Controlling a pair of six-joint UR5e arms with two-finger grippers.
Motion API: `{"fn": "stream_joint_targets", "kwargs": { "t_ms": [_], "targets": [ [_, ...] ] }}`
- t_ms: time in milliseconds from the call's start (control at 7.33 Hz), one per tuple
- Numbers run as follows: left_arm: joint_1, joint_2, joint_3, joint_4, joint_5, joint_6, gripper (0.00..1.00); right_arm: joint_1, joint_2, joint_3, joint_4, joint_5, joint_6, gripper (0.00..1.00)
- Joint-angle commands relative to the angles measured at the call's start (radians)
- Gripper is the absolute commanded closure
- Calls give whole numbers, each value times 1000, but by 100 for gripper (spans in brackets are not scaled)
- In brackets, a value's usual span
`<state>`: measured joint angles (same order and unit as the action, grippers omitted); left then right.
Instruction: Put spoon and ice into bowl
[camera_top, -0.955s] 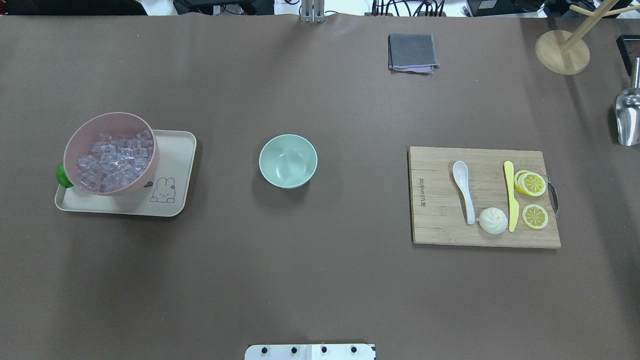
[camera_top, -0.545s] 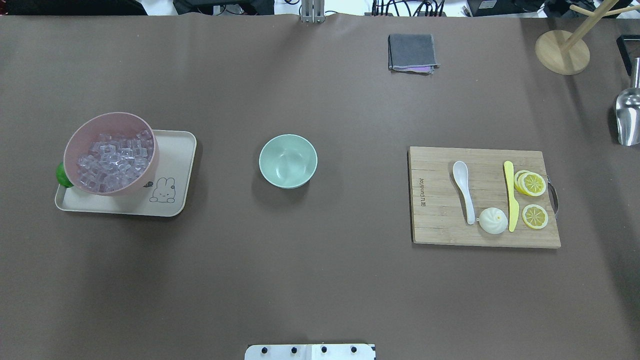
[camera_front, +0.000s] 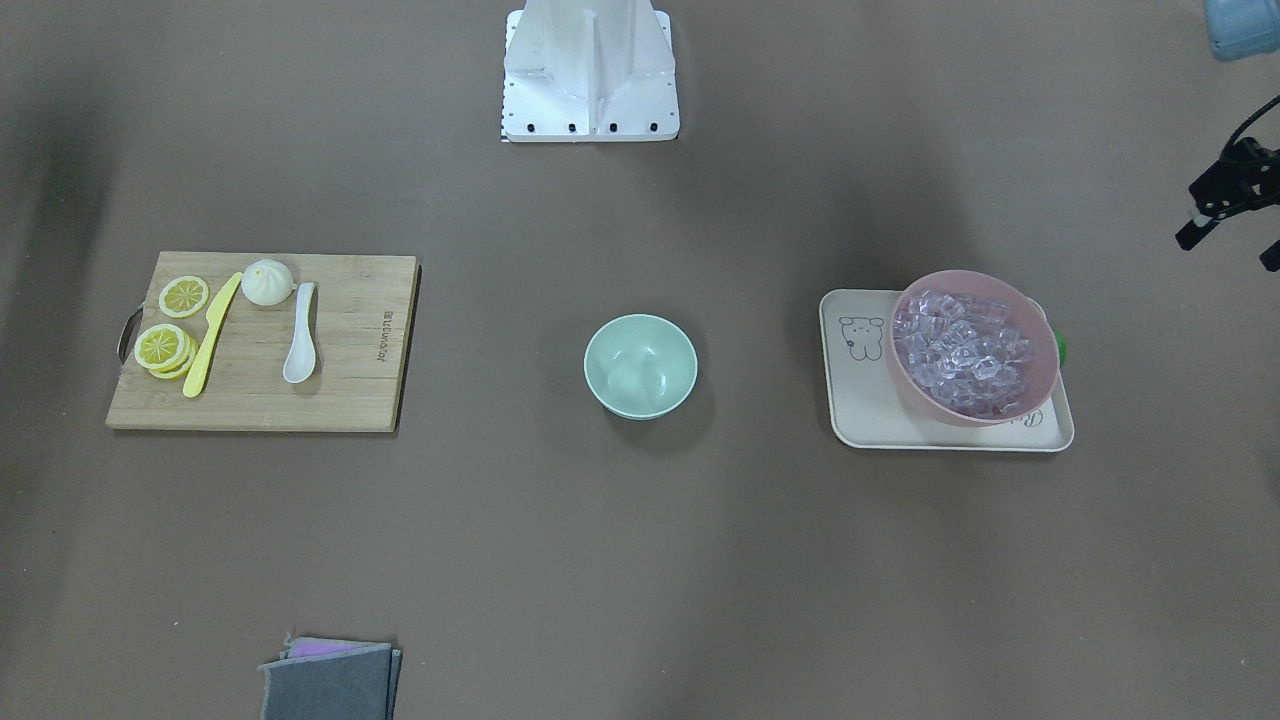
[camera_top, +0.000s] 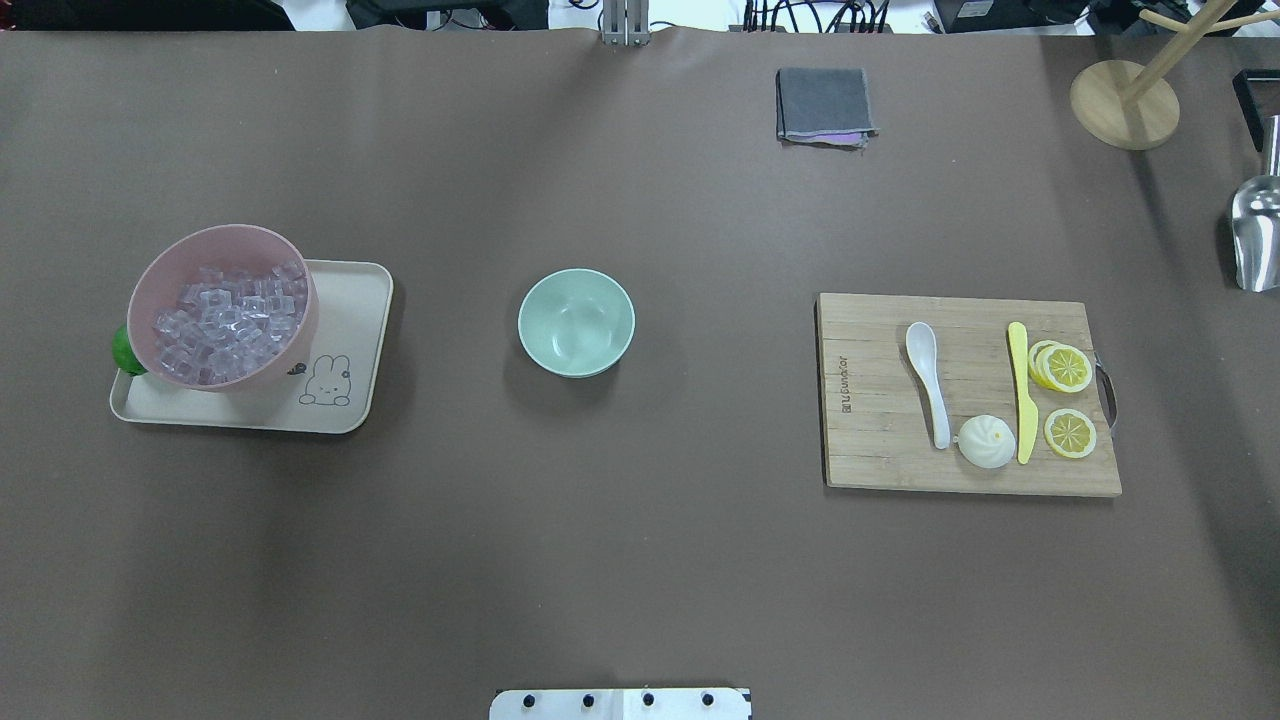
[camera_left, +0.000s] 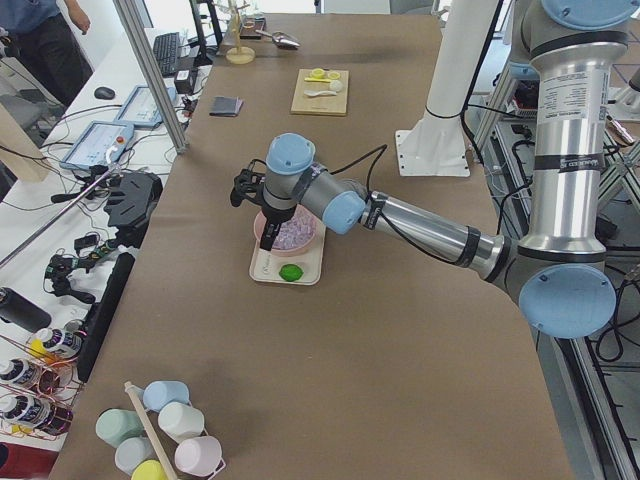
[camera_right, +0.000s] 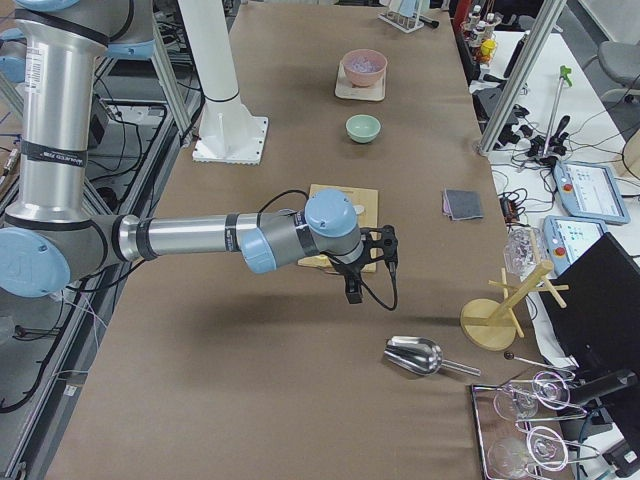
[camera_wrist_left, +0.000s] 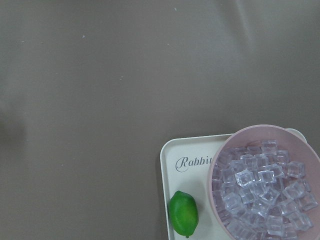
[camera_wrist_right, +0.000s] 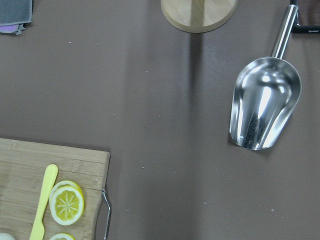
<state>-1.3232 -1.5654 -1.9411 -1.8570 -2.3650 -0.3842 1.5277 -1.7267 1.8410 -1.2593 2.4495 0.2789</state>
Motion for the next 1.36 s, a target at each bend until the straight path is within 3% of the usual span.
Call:
{"fn": "stream_joint_targets", "kwargs": {
  "t_ms": [0, 136, 955, 1227],
  "targets": [
    [126, -48, -2, -1, 127, 10, 11, -79, 33, 27, 0, -6, 83, 0],
    [189, -59, 5, 1, 194, 11, 11, -98, 53, 29, 0, -1, 109, 0],
    [375, -71, 79, -1, 351, 13, 24, -233, 79, 63, 1, -6, 187, 0],
    [403, -83, 88, -1, 351, 8, 31, -262, 93, 70, 1, -7, 233, 0]
  ]
}}
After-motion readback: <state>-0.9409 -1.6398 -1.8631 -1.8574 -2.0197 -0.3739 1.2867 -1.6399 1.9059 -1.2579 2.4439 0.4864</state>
